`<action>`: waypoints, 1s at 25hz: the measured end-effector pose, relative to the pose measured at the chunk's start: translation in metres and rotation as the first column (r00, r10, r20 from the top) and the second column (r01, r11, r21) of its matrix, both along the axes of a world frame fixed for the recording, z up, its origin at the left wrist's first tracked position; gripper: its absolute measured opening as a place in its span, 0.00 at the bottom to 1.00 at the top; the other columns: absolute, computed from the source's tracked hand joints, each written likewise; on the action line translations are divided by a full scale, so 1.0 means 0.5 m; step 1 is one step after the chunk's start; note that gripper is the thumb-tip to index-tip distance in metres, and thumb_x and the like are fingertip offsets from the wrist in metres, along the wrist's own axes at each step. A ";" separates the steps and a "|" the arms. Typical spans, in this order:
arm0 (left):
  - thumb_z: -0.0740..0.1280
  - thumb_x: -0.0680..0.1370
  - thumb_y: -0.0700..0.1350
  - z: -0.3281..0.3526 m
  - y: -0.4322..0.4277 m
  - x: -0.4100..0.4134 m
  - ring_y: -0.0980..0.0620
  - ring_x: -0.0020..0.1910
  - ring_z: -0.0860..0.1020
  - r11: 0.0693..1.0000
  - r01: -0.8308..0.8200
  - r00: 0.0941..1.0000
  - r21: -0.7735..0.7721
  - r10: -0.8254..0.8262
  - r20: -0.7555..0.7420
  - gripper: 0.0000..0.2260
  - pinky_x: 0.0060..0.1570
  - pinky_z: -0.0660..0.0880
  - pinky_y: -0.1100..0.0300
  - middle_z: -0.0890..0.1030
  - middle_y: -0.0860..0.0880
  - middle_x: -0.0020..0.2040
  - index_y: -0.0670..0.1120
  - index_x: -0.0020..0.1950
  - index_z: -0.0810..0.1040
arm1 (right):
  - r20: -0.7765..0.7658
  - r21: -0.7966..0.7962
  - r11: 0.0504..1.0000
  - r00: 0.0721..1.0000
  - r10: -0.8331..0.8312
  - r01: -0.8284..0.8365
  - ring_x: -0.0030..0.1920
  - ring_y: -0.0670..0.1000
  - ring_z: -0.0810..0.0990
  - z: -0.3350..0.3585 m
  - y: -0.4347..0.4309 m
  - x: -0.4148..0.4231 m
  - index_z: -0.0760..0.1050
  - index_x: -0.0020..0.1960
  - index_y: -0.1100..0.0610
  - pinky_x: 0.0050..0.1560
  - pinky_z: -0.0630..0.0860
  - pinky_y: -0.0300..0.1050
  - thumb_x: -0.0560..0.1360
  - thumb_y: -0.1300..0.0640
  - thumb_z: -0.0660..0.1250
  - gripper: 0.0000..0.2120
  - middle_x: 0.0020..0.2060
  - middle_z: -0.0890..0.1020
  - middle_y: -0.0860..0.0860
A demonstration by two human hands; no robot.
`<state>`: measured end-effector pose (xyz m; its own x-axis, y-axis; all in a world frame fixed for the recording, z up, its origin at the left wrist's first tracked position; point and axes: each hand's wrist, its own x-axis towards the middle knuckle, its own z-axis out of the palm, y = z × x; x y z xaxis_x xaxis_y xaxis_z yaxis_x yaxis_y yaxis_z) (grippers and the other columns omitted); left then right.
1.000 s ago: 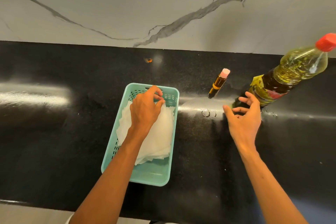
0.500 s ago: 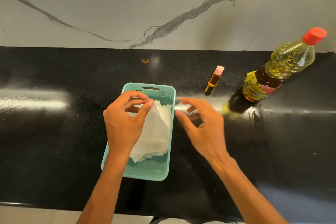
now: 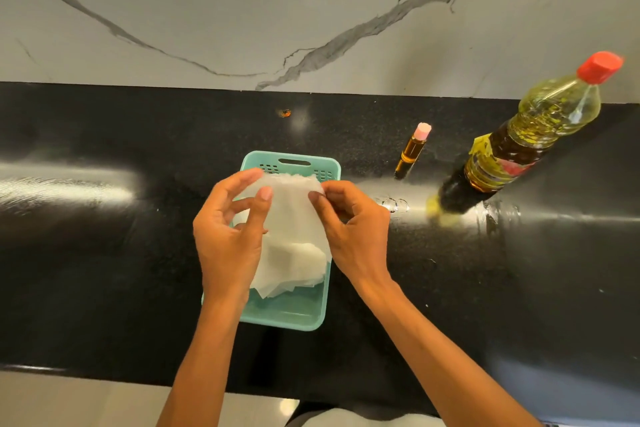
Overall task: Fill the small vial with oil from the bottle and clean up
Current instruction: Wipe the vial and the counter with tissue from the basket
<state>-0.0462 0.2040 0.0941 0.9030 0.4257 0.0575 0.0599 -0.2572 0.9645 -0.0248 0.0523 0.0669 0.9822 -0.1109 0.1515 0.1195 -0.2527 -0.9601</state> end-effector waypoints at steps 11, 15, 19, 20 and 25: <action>0.69 0.76 0.60 -0.039 0.035 0.019 0.57 0.58 0.81 0.993 0.096 0.970 -0.066 -0.108 -0.218 0.27 0.55 0.81 0.55 0.79 0.57 0.67 0.61 0.74 0.69 | -0.251 0.273 0.962 0.967 0.052 0.019 0.48 0.45 0.85 0.002 -0.027 0.036 0.82 0.55 0.49 0.44 0.84 0.44 0.75 0.58 0.71 0.10 0.50 0.86 0.47; 0.77 0.72 0.54 -0.047 0.039 0.026 0.52 0.51 0.86 0.992 0.016 0.976 -0.124 -0.042 -0.212 0.19 0.50 0.84 0.43 0.86 0.52 0.54 0.52 0.61 0.80 | -0.268 0.171 0.984 0.964 -0.007 0.054 0.47 0.42 0.84 -0.002 -0.031 0.053 0.80 0.56 0.49 0.44 0.83 0.39 0.76 0.57 0.70 0.09 0.50 0.85 0.46; 0.79 0.64 0.60 -0.047 0.039 0.025 0.56 0.44 0.86 0.999 0.010 0.974 -0.044 -0.020 -0.226 0.21 0.42 0.85 0.48 0.87 0.55 0.47 0.55 0.53 0.81 | -0.212 -0.017 0.985 0.963 -0.169 0.169 0.45 0.33 0.79 -0.021 -0.029 0.071 0.84 0.56 0.52 0.44 0.73 0.22 0.75 0.54 0.72 0.10 0.48 0.83 0.39; 0.79 0.63 0.61 -0.048 0.039 0.023 0.57 0.43 0.86 0.999 0.004 0.973 -0.052 -0.016 -0.231 0.21 0.41 0.85 0.50 0.87 0.56 0.46 0.56 0.52 0.81 | -0.218 -0.003 0.979 0.956 -0.198 0.202 0.44 0.31 0.79 -0.025 -0.029 0.077 0.84 0.55 0.52 0.43 0.72 0.20 0.74 0.54 0.72 0.10 0.48 0.82 0.38; 0.77 0.65 0.60 -0.057 0.033 0.012 0.62 0.43 0.85 0.996 -0.009 0.967 -0.094 -0.015 -0.254 0.17 0.39 0.83 0.59 0.86 0.60 0.45 0.59 0.50 0.81 | -0.227 -0.022 0.971 0.944 -0.238 0.239 0.43 0.29 0.78 -0.045 -0.040 0.091 0.83 0.57 0.52 0.45 0.72 0.22 0.75 0.54 0.71 0.11 0.49 0.83 0.41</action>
<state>-0.0400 0.2206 0.0656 0.8841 0.4154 -0.2139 0.3052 -0.1669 0.9376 0.0207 0.0323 0.0442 0.9352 -0.3466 -0.0733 -0.1643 -0.2410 -0.9565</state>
